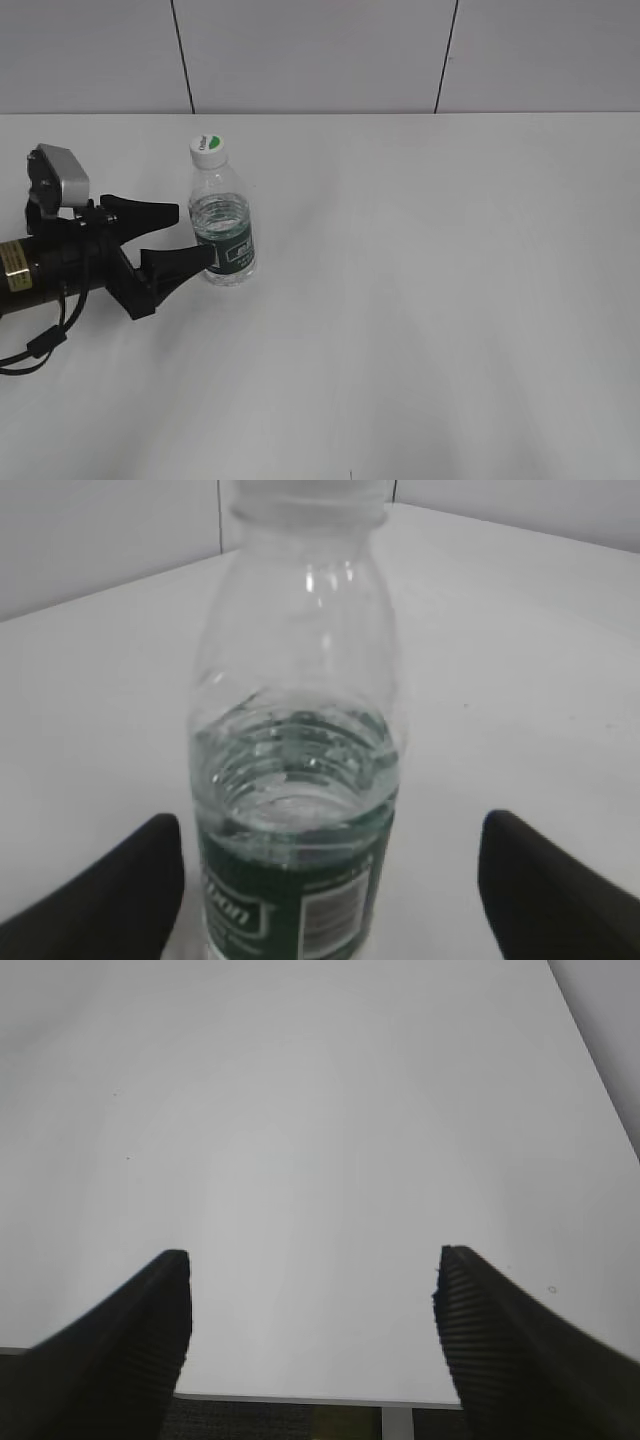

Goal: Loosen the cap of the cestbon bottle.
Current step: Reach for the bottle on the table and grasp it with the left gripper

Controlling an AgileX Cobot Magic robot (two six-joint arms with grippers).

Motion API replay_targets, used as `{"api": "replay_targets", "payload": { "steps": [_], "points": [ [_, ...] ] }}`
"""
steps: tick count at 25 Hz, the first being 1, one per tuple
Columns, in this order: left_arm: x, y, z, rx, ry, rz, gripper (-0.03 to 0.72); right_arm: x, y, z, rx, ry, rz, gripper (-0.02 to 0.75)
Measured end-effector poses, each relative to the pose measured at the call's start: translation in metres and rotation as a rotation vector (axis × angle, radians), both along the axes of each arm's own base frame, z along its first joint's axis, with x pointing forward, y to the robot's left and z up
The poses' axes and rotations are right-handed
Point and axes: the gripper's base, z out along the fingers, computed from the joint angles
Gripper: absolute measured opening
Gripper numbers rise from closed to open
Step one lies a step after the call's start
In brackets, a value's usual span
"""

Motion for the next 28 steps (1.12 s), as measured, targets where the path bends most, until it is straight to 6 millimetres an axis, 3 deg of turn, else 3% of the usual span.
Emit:
{"api": "replay_targets", "payload": {
  "steps": [5, 12, 22, 28],
  "points": [
    [0.002, -0.015, 0.002, -0.022, 0.001, 0.036, 0.559, 0.0, 0.0, 0.0, 0.001, 0.0, 0.0, 0.577],
    [0.007, -0.015, 0.001, -0.042, 0.007, 0.116, 0.56, 0.0, 0.0, 0.0, 0.001, 0.0, 0.0, 0.577],
    [0.002, -0.016, -0.03, -0.022, 0.108, 0.1, 0.561, 0.0, 0.0, 0.0, 0.002, 0.0, 0.0, 0.577],
    [0.003, -0.017, -0.031, -0.018, 0.105, 0.091, 0.558, 0.0, 0.0, 0.0, 0.002, 0.0, 0.0, 0.577]
  ]
}}
